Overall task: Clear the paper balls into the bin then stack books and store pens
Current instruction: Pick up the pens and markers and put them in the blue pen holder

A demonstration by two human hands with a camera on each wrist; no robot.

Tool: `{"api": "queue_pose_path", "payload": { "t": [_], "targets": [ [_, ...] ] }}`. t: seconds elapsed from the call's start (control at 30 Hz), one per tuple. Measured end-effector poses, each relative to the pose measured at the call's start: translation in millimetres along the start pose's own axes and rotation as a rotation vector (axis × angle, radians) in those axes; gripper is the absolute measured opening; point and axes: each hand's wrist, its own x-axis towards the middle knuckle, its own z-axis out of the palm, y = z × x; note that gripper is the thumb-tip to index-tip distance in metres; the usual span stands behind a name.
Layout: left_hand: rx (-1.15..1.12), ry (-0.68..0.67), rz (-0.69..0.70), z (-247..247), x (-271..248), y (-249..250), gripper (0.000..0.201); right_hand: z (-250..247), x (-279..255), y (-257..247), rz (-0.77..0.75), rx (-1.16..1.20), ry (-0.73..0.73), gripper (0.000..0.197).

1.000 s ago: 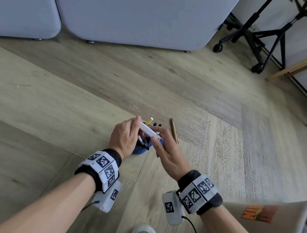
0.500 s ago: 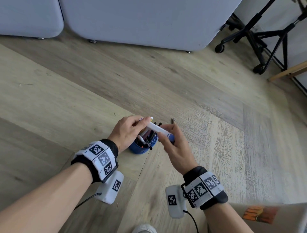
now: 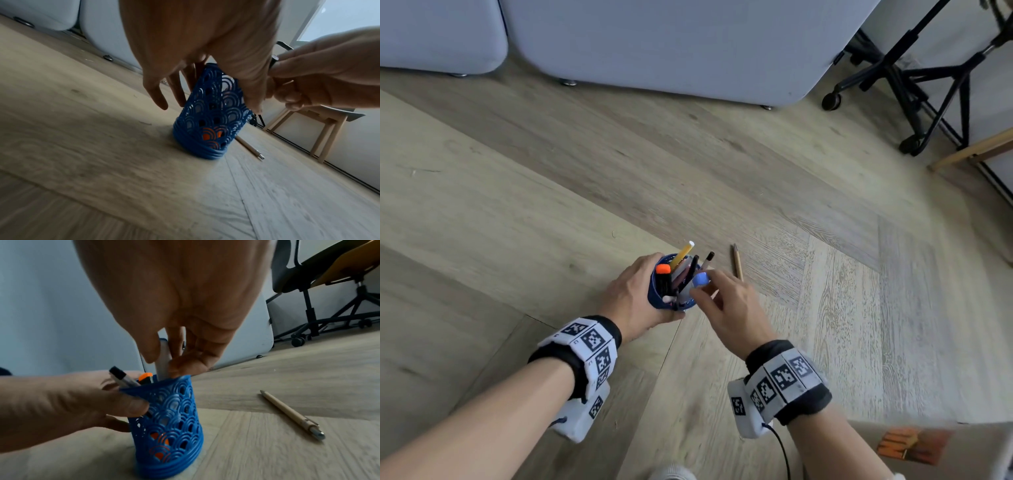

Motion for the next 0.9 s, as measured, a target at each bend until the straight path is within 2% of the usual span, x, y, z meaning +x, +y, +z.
{"api": "queue_pose_path", "payload": {
  "t": [0.13,0.2,0.23,0.3,0.37,0.47,0.53,0.6,0.7,0.77,0.9],
  "targets": [
    [-0.102,0.004,-0.068,-2.7,0.8,2.2,0.073,-3.7,0.2,11.6,0.126,0.143,0.122,0.033],
    [-0.148,0.004,-0.126,-7.0,1.7,3.5,0.067,-6.0,4.1,28.0,0.231,0.198,0.213,0.033],
    [-0.176,-0.007,-0.158,-8.5,3.7,2.2,0.063,-5.9,6.6,41.3,0.298,0.145,0.234,0.032],
    [-0.242,-0.036,-0.231,-12.9,9.1,-0.7,0.058,-2.8,10.4,71.2,0.445,-0.054,0.188,0.029],
    [-0.308,-0.061,-0.295,-16.6,13.8,-3.7,0.064,6.0,11.6,96.5,0.579,-0.2,0.052,0.039],
    [-0.222,-0.112,-0.285,-21.3,13.5,3.7,0.07,19.4,13.9,112.0,0.677,-0.301,-0.051,0.043],
    [-0.091,-0.134,-0.241,-30.5,12.5,14.4,0.073,23.8,19.7,116.7,0.661,-0.33,-0.067,0.035],
    [-0.014,-0.148,-0.219,-44.6,12.1,22.6,0.078,23.1,28.3,116.7,0.662,-0.249,-0.058,0.024],
    [0.042,-0.125,-0.209,-72.0,10.6,29.5,0.071,16.1,41.0,96.0,0.626,0.187,0.066,0.012],
    [0.114,-0.109,-0.189,-92.2,8.0,33.3,0.066,5.5,45.6,63.9,0.469,0.452,0.128,0.01],
    [0.349,-0.213,-0.119,-139.1,-2.8,46.6,0.067,-27.1,48.4,-8.7,0.046,0.516,0.083,0.013]
  ]
}}
